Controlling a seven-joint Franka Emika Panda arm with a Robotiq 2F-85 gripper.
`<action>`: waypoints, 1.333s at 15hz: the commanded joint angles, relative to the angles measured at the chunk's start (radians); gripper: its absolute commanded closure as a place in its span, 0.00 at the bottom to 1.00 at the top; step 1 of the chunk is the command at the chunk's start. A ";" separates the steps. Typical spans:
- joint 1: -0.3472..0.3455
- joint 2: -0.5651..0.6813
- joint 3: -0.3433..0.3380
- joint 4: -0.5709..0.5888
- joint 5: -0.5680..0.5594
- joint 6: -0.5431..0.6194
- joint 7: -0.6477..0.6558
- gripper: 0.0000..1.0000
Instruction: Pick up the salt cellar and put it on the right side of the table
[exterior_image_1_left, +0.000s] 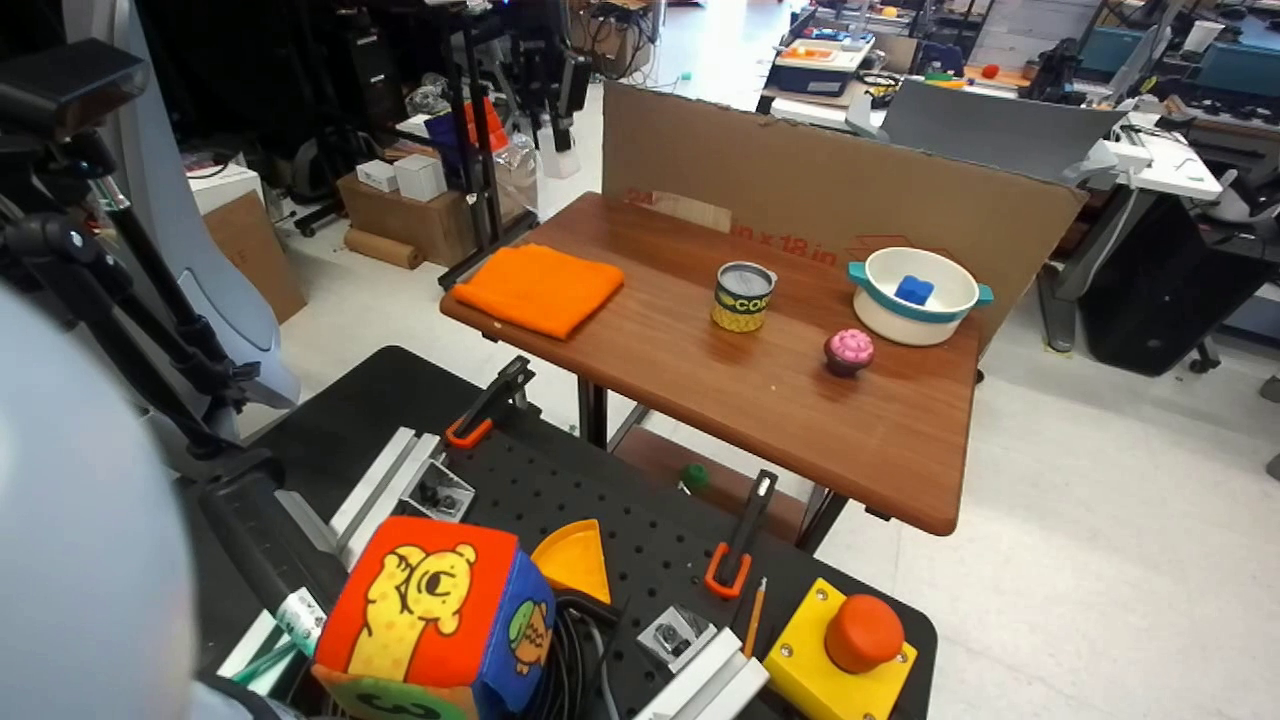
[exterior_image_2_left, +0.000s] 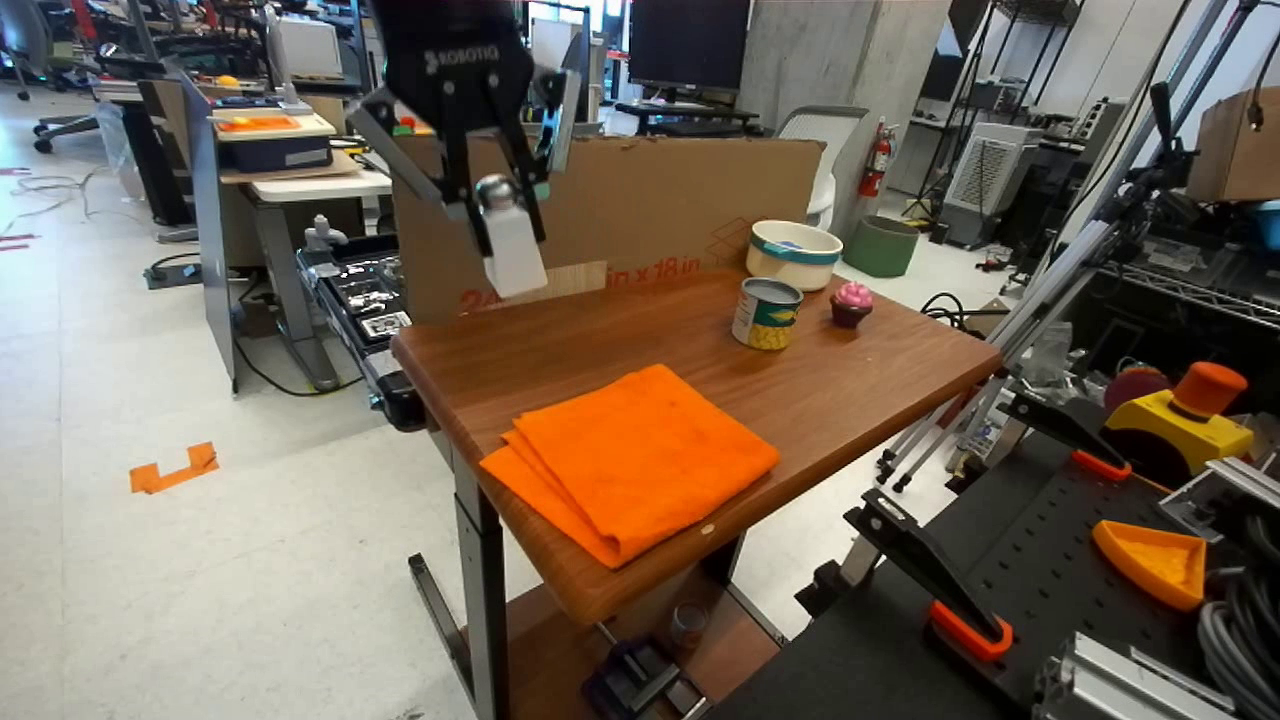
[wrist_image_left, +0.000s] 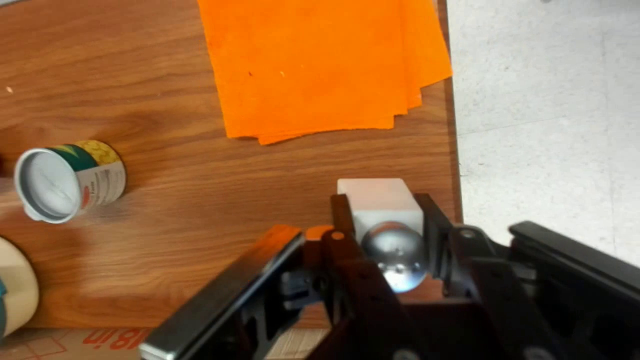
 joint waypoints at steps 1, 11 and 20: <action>-0.064 -0.209 0.024 -0.154 0.072 -0.106 -0.044 0.90; -0.380 -0.349 -0.090 -0.051 0.171 -0.291 -0.221 0.90; -0.467 -0.256 -0.120 -0.038 0.209 -0.271 -0.227 0.90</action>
